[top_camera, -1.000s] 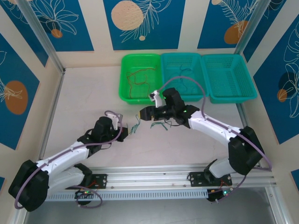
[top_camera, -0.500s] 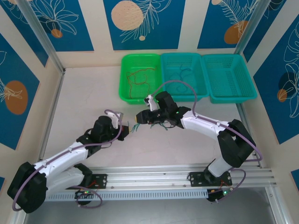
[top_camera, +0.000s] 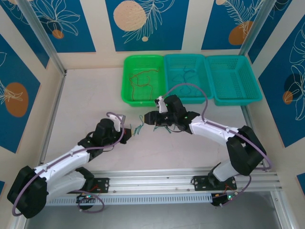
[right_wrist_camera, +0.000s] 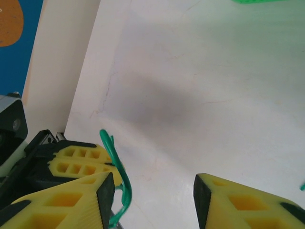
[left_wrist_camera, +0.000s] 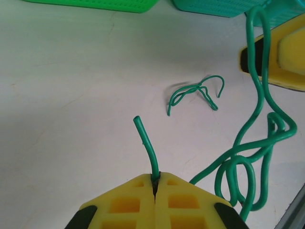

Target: Untangle the cables

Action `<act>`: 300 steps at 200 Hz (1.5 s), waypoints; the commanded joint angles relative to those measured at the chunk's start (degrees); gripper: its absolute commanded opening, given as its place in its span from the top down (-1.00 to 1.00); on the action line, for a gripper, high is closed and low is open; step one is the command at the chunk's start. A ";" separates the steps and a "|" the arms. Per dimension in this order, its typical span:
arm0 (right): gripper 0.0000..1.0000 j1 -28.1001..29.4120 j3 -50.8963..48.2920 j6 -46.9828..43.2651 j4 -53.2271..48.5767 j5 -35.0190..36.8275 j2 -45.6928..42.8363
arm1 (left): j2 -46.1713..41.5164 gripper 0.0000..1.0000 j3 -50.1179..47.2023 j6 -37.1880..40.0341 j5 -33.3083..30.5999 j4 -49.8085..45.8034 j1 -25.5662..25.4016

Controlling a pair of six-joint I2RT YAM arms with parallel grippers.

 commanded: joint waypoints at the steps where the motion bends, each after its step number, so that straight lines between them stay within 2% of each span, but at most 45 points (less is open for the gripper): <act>1: 0.20 0.26 2.23 1.97 3.65 -3.29 2.26 | -0.08 1.00 0.65 0.82 -0.02 0.28 -0.63; 30: 0.81 -0.34 2.77 3.80 5.84 -4.66 3.86 | -0.87 1.00 0.45 1.16 -0.81 -0.29 -0.68; 42: 1.00 -0.44 2.75 4.08 5.84 -4.46 3.81 | -1.08 1.00 0.43 1.22 -1.29 -1.01 -0.70; 59: 1.00 -0.80 1.71 4.25 4.97 -1.76 2.72 | -1.64 1.00 0.59 0.59 -4.62 -3.51 -0.69; 77: 1.00 -2.16 -0.49 3.25 2.29 3.90 0.10 | -2.75 1.00 1.83 -1.14 -12.89 -11.08 -0.61; 100: 1.00 -6.83 -4.94 -1.69 -1.72 12.67 -4.63 | -5.28 1.00 3.04 -3.05 -22.50 -21.63 0.84; 112: 1.00 -11.19 -7.99 -2.53 -2.36 13.81 -6.87 | -7.29 1.00 2.38 -3.36 -23.14 -23.43 2.45; 132: 1.00 -19.85 -12.88 -0.60 -2.26 10.94 -10.52 | -11.18 1.00 0.71 -4.01 -22.05 -23.89 5.03; 150: 1.00 -23.95 -15.51 0.29 -2.44 9.73 -13.30 | -13.16 1.00 -0.13 -4.76 -21.76 -23.99 6.47; 177: 1.00 -24.28 -16.13 0.49 -1.30 6.61 -15.31 | -12.20 1.00 -0.66 -4.79 -18.47 -20.48 6.92; 206: 1.00 -24.61 -15.00 3.07 1.80 -1.55 -16.45 | -10.43 1.00 -2.06 -4.40 -7.41 -10.18 6.91; 238: 1.00 -25.66 -12.02 4.63 4.38 -9.41 -20.22 | -14.57 0.39 -4.73 -4.06 -1.49 -1.65 6.90; 254: 1.00 -27.05 -10.00 5.24 3.73 -8.97 -22.48 | -17.30 0.17 -5.83 -2.89 2.03 2.14 6.92; 274: 1.00 -30.55 -9.04 7.96 3.87 -3.04 -24.36 | -19.17 0.10 -5.93 -1.95 7.05 5.40 6.77; 286: 1.00 -34.90 -8.78 11.16 4.76 0.14 -24.28 | -19.40 0.09 -5.88 -1.81 9.83 7.06 6.57; 300: 1.00 -41.93 -8.90 16.95 9.49 -0.82 -22.23 | -19.04 0.09 -5.52 -2.14 12.55 9.04 5.80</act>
